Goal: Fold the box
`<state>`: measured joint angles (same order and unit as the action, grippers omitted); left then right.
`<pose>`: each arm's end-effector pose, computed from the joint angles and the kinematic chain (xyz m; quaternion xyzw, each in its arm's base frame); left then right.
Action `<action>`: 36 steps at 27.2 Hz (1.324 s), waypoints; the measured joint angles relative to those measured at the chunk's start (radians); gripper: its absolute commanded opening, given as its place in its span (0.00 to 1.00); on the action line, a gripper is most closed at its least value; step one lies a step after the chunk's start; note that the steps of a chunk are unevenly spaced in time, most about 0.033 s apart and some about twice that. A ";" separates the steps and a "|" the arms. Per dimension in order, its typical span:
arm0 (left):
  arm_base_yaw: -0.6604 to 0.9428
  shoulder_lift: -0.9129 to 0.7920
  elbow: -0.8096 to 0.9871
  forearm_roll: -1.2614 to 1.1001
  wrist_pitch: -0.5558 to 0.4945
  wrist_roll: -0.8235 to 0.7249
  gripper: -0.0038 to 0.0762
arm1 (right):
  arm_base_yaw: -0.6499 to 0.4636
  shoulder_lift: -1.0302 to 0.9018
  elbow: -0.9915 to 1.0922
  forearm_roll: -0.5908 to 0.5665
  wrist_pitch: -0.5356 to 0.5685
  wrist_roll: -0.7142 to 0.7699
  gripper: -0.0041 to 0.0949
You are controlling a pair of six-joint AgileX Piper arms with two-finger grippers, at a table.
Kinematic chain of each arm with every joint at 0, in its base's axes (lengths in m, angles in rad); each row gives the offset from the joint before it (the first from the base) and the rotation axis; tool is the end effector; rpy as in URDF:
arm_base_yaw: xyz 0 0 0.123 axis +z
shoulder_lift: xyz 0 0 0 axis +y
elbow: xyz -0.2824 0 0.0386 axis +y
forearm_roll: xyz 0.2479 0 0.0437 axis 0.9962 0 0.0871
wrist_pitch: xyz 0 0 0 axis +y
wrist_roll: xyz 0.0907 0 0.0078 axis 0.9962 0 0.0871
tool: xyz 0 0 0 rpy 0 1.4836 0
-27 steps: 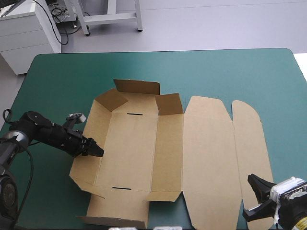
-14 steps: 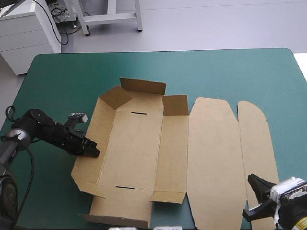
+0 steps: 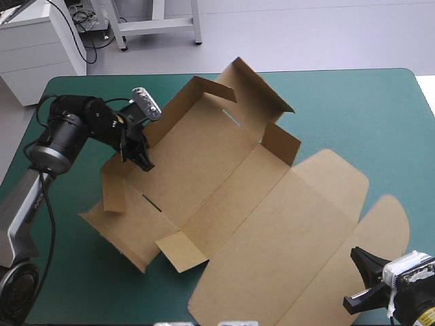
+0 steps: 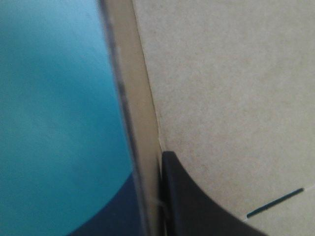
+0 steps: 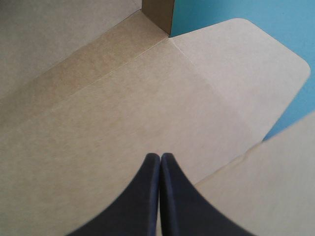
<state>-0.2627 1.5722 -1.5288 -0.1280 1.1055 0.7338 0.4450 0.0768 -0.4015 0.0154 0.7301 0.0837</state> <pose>0.3187 -0.0965 0.3594 0.4498 0.8548 -0.0022 0.2589 0.0256 0.0133 0.2751 -0.1440 0.7973 0.1604 0.5638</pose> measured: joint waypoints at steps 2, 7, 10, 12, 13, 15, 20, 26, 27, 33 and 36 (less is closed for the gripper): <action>-0.108 0.013 -0.071 0.121 -0.046 0.026 0.04 | 0.000 0.000 0.000 0.000 0.000 0.000 0.03; -0.362 0.031 -0.105 0.412 -0.192 0.027 0.04 | 0.000 0.000 0.002 0.000 0.000 0.000 0.03; -0.449 0.035 -0.105 0.578 -0.265 0.013 0.04 | 0.000 0.000 0.002 0.000 0.000 0.000 0.03; -0.489 0.040 -0.105 0.660 -0.268 -0.002 0.04 | 0.000 0.000 0.002 0.000 0.000 0.000 0.03; -0.502 0.041 -0.102 0.678 -0.255 -0.005 0.04 | 0.000 0.000 0.002 0.000 0.000 0.000 0.03; -0.525 0.041 -0.083 0.697 -0.232 -0.007 0.04 | 0.000 0.000 0.002 0.000 0.000 0.000 0.03; -0.575 0.036 0.061 0.843 -0.276 -0.133 0.04 | 0.000 0.000 0.002 0.000 0.000 0.000 0.03; -0.599 -0.014 0.290 1.175 -0.437 -0.447 0.04 | 0.000 0.000 0.002 0.000 0.000 0.000 0.03; -0.602 -0.022 0.318 1.218 -0.448 -0.508 0.04 | 0.000 0.000 0.002 0.000 0.000 0.000 0.03; -0.607 -0.038 0.399 1.389 -0.479 -0.686 0.04 | 0.000 0.000 0.002 -0.008 0.000 0.000 0.03; -0.607 -0.038 0.404 1.407 -0.481 -0.707 0.04 | 0.000 0.000 0.002 -0.015 0.000 0.000 0.03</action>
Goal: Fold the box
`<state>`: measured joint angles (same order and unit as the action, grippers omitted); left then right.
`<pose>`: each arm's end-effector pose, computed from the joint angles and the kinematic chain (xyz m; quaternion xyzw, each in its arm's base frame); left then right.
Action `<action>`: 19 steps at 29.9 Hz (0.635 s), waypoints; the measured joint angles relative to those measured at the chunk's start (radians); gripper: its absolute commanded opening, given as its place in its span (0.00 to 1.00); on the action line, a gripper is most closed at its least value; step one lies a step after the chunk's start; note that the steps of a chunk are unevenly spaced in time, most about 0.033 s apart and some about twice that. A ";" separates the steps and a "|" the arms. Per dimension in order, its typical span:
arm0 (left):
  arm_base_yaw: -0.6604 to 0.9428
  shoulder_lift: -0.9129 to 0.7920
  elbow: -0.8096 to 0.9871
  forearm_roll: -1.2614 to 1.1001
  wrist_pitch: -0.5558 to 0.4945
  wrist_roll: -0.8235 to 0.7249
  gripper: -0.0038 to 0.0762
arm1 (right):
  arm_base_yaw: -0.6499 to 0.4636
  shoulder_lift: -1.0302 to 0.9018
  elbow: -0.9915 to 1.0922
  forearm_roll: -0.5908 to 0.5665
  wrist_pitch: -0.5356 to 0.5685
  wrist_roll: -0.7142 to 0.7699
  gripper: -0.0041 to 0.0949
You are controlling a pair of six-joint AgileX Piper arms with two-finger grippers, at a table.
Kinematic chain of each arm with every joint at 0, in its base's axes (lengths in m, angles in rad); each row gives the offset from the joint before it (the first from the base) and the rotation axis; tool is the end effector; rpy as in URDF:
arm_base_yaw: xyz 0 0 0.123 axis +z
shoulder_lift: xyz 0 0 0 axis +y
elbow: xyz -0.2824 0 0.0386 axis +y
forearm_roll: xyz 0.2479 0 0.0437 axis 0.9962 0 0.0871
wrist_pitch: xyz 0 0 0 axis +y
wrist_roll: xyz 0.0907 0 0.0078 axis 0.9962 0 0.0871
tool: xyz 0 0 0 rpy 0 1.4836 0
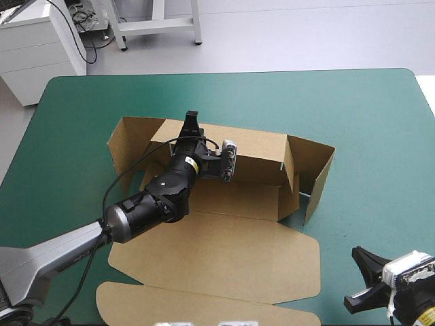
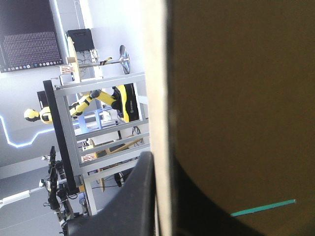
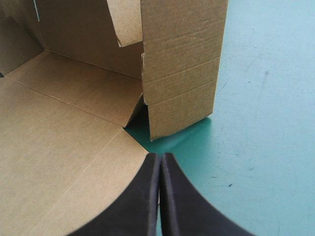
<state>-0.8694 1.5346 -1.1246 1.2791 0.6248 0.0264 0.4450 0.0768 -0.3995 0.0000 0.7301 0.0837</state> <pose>0.2573 -0.2254 0.3099 0.6496 0.5352 0.3380 0.4211 0.0262 0.0125 0.2744 -0.1457 0.7976 0.1529 0.5650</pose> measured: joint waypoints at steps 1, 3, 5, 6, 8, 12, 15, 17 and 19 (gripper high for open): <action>0.000 0.000 0.000 0.002 0.000 -0.006 0.04 | 0.000 0.000 0.000 0.000 0.000 0.000 0.03; 0.000 0.000 0.001 0.002 0.000 -0.015 0.04 | 0.000 0.000 0.000 -0.007 0.000 0.001 0.03; 0.000 0.000 0.001 0.003 0.001 -0.037 0.04 | 0.000 0.000 0.000 -0.009 0.000 0.002 0.04; 0.000 0.000 0.001 0.005 0.001 -0.049 0.04 | 0.000 0.000 0.000 -0.011 0.000 0.003 0.05; 0.000 0.000 0.001 0.009 0.002 -0.068 0.04 | 0.000 0.000 0.000 -0.014 0.000 0.005 0.12; 0.008 0.007 0.001 0.023 0.000 -0.085 0.04 | 0.000 0.000 0.000 -0.035 0.000 0.027 0.35; 0.032 0.012 0.001 0.030 -0.007 -0.095 0.04 | 0.000 0.002 0.000 -0.068 0.000 0.065 0.52; 0.054 0.014 0.001 0.029 0.001 -0.102 0.04 | 0.000 0.017 0.000 -0.089 -0.001 0.092 0.54; 0.068 0.016 0.001 0.027 0.012 -0.111 0.04 | 0.000 0.045 0.000 -0.105 -0.002 0.122 0.54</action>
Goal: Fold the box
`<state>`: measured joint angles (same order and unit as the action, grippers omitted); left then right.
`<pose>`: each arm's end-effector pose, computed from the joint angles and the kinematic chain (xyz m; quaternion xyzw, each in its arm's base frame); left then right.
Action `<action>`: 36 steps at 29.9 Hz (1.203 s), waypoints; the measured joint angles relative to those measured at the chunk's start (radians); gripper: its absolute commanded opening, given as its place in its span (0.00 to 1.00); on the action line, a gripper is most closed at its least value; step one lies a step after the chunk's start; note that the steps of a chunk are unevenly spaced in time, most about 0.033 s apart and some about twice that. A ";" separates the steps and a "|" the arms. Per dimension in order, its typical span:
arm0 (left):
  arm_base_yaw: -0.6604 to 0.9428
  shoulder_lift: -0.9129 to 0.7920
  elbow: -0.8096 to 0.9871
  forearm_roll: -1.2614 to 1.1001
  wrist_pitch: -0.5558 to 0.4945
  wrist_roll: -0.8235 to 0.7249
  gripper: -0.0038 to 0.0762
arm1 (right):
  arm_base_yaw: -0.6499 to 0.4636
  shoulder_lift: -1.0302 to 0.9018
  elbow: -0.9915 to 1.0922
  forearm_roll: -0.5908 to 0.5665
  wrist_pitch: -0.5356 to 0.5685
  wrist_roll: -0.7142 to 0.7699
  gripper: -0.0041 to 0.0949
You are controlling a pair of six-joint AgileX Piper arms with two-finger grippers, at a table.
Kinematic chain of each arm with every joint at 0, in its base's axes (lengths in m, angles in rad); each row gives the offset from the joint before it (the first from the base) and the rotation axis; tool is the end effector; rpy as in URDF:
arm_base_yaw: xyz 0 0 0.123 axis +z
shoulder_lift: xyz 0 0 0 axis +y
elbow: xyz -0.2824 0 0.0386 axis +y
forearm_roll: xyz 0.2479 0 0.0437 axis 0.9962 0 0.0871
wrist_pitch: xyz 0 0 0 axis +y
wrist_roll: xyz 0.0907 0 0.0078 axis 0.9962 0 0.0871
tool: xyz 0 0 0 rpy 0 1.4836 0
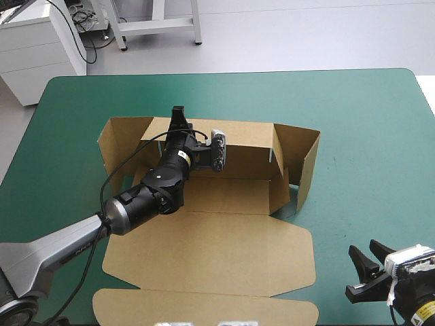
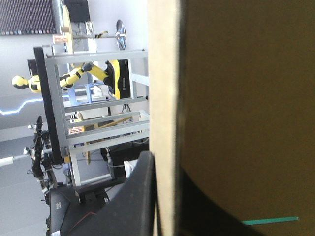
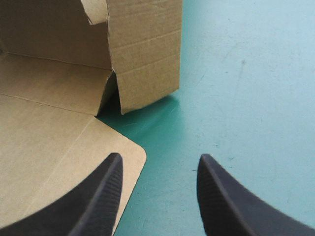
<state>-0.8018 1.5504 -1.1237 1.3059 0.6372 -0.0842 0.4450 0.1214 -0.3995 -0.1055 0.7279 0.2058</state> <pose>0.2746 -0.2085 0.3056 0.6048 0.5843 0.3417 0.4195 0.0350 0.0096 0.2735 -0.1104 0.8145 0.1328 0.5538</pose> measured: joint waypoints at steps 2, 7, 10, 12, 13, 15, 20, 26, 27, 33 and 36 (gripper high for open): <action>0.004 0.001 0.000 -0.001 0.008 -0.003 0.04 | 0.000 0.040 -0.009 -0.008 -0.001 0.022 0.54; 0.005 0.002 0.000 -0.020 0.006 -0.003 0.04 | 0.000 0.175 -0.081 -0.040 -0.015 0.032 0.54; 0.005 0.002 -0.002 -0.038 0.004 0.002 0.04 | 0.000 0.276 -0.155 -0.081 -0.035 0.033 0.54; 0.005 0.001 -0.003 -0.050 0.004 0.011 0.04 | 0.000 0.350 -0.221 -0.112 -0.049 0.039 0.54; 0.005 0.000 -0.005 -0.056 0.004 0.016 0.04 | 0.000 0.381 -0.256 -0.123 -0.053 0.046 0.54; 0.002 0.000 -0.006 -0.061 0.006 0.019 0.04 | 0.000 0.463 -0.329 -0.153 -0.058 0.062 0.54; -0.015 -0.003 -0.007 -0.066 0.023 0.055 0.04 | 0.000 0.668 -0.491 -0.192 -0.059 0.070 0.54; -0.017 -0.006 -0.007 -0.076 0.025 0.069 0.04 | -0.037 0.897 -0.679 -0.200 -0.058 0.071 0.54; -0.017 -0.006 -0.007 -0.076 0.025 0.073 0.04 | -0.049 0.925 -0.705 -0.193 -0.058 0.066 0.54; -0.017 -0.006 -0.007 -0.077 0.025 0.084 0.04 | -0.175 1.114 -0.902 0.012 -0.011 -0.131 0.54; -0.017 -0.006 -0.007 -0.077 0.024 0.084 0.04 | -0.237 1.216 -1.004 0.176 0.040 -0.274 0.54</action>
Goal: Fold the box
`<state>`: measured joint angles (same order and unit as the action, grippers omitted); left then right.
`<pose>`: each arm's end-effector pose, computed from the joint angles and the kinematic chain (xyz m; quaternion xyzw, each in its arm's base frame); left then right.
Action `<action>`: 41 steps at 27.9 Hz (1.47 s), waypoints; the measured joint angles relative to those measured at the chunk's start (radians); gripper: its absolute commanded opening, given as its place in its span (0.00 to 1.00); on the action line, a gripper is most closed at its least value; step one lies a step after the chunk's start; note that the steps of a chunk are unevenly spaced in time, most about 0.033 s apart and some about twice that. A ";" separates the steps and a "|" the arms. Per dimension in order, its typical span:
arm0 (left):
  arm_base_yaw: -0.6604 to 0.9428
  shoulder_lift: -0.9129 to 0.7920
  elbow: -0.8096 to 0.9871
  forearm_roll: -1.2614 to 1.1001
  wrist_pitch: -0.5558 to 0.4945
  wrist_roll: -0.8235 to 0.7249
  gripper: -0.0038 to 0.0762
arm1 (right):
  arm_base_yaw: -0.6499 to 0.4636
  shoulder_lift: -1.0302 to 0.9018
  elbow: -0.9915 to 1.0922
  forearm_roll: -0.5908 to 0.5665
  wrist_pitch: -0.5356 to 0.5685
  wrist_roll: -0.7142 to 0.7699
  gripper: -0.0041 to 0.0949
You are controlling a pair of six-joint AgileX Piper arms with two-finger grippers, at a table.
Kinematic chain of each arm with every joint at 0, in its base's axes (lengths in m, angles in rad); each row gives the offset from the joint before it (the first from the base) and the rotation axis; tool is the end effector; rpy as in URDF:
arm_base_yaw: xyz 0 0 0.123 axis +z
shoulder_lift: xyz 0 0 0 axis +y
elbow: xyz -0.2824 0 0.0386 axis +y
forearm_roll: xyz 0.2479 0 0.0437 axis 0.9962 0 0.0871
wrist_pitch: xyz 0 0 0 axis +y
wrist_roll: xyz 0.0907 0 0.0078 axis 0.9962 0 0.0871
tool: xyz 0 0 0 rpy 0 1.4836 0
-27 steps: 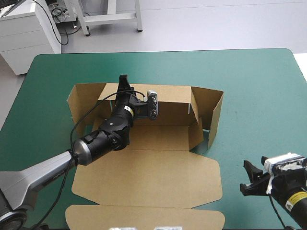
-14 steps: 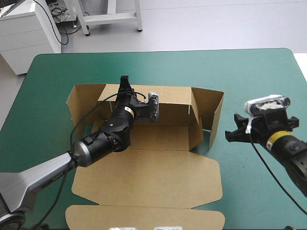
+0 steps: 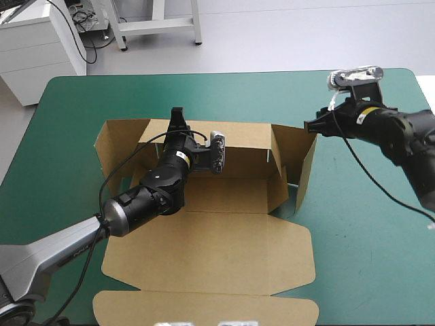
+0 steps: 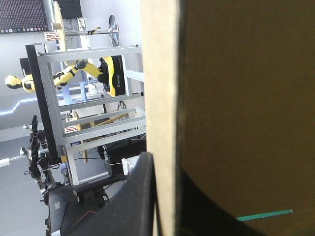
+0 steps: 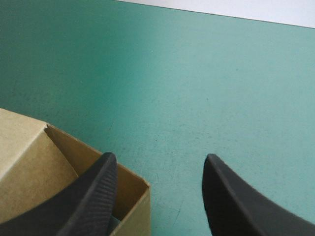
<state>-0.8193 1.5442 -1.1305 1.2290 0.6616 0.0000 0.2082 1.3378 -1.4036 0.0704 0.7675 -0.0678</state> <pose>0.2690 -0.2106 0.3059 0.6181 0.5849 0.3376 0.4025 0.2839 0.0645 0.4142 -0.1109 0.8804 0.0655 0.4564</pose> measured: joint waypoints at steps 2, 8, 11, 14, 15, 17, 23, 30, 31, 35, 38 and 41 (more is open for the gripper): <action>0.000 0.000 0.000 0.000 0.000 0.000 0.04 | -0.020 0.063 -0.061 0.064 0.041 -0.054 0.54; 0.000 0.000 0.000 0.000 -0.006 0.000 0.04 | -0.030 0.253 -0.249 0.117 0.201 -0.135 0.54; 0.000 -0.001 0.000 -0.001 -0.007 0.000 0.04 | -0.030 0.331 -0.326 0.125 0.230 -0.153 0.52; 0.000 -0.001 0.000 -0.002 -0.008 0.000 0.04 | -0.030 0.383 -0.382 0.127 0.259 -0.172 0.50; 0.000 -0.001 0.000 -0.003 -0.008 0.000 0.04 | -0.030 0.397 -0.397 0.131 0.273 -0.181 0.50; 0.000 -0.001 0.000 -0.003 -0.008 0.000 0.04 | -0.030 0.419 -0.412 0.143 0.300 -0.200 0.50; 0.000 -0.001 0.000 -0.004 -0.010 0.000 0.04 | -0.030 0.452 -0.419 0.230 0.333 -0.277 0.50; 0.000 -0.001 0.000 -0.004 -0.010 0.000 0.04 | -0.030 0.455 -0.420 0.249 0.426 -0.320 0.46; 0.000 -0.001 0.000 -0.004 -0.010 0.000 0.04 | -0.030 0.455 -0.420 0.249 0.445 -0.326 0.46; 0.000 -0.001 0.000 -0.004 -0.010 0.000 0.04 | -0.030 0.454 -0.416 0.248 0.465 -0.331 0.46; 0.000 -0.001 0.000 -0.004 -0.010 0.000 0.04 | -0.030 0.414 -0.355 0.249 0.465 -0.335 0.46; 0.000 -0.001 0.000 -0.004 -0.010 0.000 0.04 | -0.030 0.350 -0.260 0.255 0.466 -0.361 0.46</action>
<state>-0.8193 1.5431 -1.1305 1.2251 0.6517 0.0000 0.1786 1.6874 -1.6633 0.3255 1.2336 -0.4290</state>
